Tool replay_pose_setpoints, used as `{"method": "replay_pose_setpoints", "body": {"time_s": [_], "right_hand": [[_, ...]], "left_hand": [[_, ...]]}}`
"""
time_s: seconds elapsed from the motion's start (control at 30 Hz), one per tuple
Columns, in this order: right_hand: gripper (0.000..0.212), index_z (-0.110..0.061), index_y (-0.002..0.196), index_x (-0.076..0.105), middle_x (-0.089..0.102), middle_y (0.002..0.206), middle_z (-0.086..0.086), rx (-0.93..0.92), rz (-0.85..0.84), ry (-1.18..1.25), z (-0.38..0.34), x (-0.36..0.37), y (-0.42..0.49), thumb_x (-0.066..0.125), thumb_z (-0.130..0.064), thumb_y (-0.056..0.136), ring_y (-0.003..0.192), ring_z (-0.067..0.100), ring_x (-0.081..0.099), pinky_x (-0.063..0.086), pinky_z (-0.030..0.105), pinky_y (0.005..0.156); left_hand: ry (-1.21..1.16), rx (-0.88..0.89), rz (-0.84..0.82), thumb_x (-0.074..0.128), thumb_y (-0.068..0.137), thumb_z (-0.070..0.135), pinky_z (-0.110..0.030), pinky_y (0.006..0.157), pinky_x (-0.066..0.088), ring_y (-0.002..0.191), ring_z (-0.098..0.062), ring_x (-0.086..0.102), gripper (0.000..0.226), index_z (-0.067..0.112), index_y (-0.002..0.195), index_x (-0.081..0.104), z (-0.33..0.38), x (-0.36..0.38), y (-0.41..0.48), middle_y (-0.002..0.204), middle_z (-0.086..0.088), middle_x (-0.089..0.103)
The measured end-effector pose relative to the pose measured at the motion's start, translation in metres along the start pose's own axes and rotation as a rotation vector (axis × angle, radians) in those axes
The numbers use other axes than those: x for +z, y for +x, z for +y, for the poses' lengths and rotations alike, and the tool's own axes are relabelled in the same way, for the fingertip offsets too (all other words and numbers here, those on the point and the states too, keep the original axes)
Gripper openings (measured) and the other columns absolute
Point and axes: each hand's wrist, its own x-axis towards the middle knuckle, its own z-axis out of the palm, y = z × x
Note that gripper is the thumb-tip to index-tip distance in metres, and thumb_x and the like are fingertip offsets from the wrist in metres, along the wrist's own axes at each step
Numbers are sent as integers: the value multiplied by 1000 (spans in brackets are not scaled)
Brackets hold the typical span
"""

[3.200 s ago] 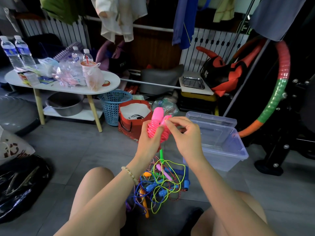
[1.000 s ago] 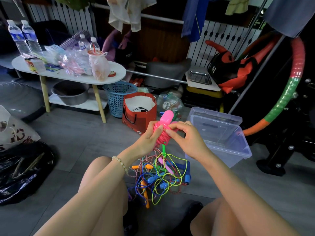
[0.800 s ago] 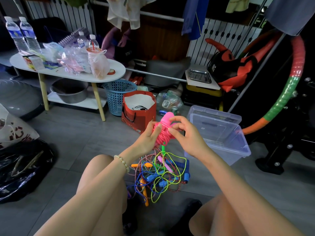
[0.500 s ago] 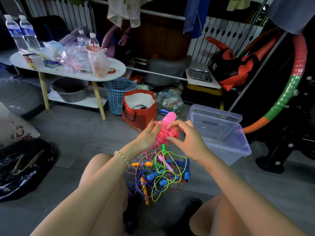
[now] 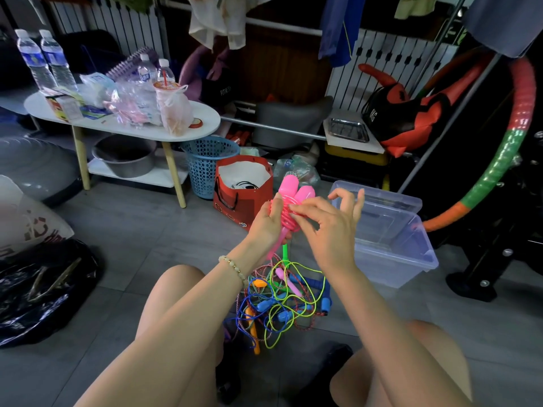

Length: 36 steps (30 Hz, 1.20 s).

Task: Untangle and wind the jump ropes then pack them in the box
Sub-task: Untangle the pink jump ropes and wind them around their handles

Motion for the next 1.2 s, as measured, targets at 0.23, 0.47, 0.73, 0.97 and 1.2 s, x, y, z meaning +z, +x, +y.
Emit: {"method": "replay_pose_setpoints", "body": {"time_s": [0.23,0.47,0.73,0.97,1.2], "right_hand": [[11,-16,88,76,60,88,-2,199,81,184,-8,18,-1,73,-22,79,85,14,52,48,41,82],[7,-10,83,72,69,86,-2,450,149,496,-26,34,-16,72,-4,79,84,2,63,51,20,80],[8,-16,82,67,65,92,-2,564,73,826,-33,34,-16,72,-10,81,91,12,64,50,26,85],[47,-25,133,40,57,116,0,821,-241,1035,-4,43,12,57,-31,90,87,-4,63,48,10,69],[34,-18,115,58,66,100,1,788,-201,1031,22,67,35,69,-16,83,82,8,63,54,21,73]], "left_hand": [[-47,-86,114,28,100,48,-19,38,43,36,-9,53,60,-4,121,47,-4,5,-1,68,-12,56],[-143,-152,221,39,97,50,-21,38,41,35,-15,48,59,-6,111,52,-4,-8,8,57,-14,52],[-462,-201,84,38,99,45,-28,60,57,77,-22,69,50,2,120,51,-11,-15,4,105,-21,65],[-58,-47,-88,45,84,68,-30,59,54,61,-22,64,72,3,116,50,-5,-22,6,87,-21,64],[290,-132,-361,60,90,32,-40,81,56,95,-34,66,42,0,116,55,0,-52,23,110,-24,67]]}}
